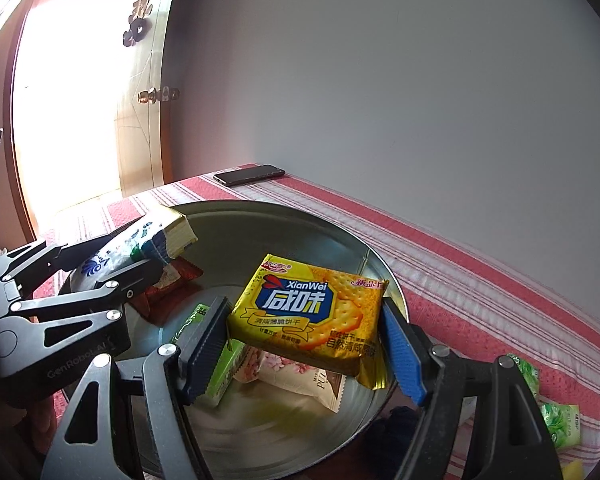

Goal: Organize objects
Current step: 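Carry the Vinda pack and biscuit pack over the basin with both tools, then open both tools to drop the Vinda and biscuit packs into the basin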

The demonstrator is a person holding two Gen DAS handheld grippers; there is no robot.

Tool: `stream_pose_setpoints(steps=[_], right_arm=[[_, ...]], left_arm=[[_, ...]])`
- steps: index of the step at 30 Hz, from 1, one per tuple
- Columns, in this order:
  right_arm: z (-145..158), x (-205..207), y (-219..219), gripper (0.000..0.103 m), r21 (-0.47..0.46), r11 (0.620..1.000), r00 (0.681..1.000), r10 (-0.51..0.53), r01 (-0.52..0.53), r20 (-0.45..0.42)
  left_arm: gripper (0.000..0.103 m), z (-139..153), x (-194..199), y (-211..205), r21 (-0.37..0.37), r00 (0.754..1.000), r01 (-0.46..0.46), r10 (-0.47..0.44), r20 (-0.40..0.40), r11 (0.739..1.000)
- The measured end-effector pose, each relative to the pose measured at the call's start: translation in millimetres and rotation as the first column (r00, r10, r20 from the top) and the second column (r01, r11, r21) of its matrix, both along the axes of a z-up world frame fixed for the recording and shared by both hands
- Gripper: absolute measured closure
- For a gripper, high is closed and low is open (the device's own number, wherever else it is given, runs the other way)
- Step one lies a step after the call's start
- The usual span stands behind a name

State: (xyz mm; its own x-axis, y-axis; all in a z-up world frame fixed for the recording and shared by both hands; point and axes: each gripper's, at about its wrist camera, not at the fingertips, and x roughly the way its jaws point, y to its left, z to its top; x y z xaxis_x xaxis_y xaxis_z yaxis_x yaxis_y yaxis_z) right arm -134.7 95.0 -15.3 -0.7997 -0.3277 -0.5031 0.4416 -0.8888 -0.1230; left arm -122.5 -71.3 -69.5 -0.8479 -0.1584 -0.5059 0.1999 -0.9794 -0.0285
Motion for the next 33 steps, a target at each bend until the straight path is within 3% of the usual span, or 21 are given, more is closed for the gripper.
stream_pose_setpoints(steps=[6, 10, 15, 26, 33], right_arm=[[-3.3, -1.2, -2.3, 0.025, 0.012, 1.000, 1.000, 0.017, -0.017, 0.012], [0.1, 4.0, -0.6, 0.024, 0.003, 1.000, 1.000, 0.010, -0.010, -0.017], [7.6, 11.7, 18.1, 0.024, -0.038, 0.999, 0.999, -0.031, 0.030, -0.034], [9.5, 20.1, 94.3, 0.024, -0.077, 0.960, 0.963, -0.268, 0.268, 0.008], [-11.8, 17.0, 101.5, 0.024, -0.042, 0.963, 0.956, -0.258, 0.267, 0.141]], left_arm=[[0.041, -1.9, -0.6, -0.2, 0.001, 1.000, -0.004, 0.004, 0.002, 1.000], [0.014, 2.6, 5.0, 0.7, -0.004, 1.000, -0.020, 0.020, -0.024, 1.000], [0.002, 7.7, 10.1, 2.8, 0.005, 0.999, -0.025, 0.025, -0.048, 1.000], [0.000, 11.4, 15.0, 17.2, 0.027, 0.998, -0.017, 0.018, -0.066, 1.000], [0.000, 12.5, 17.1, 26.9, 0.022, 0.998, 0.002, 0.000, -0.066, 1.000]])
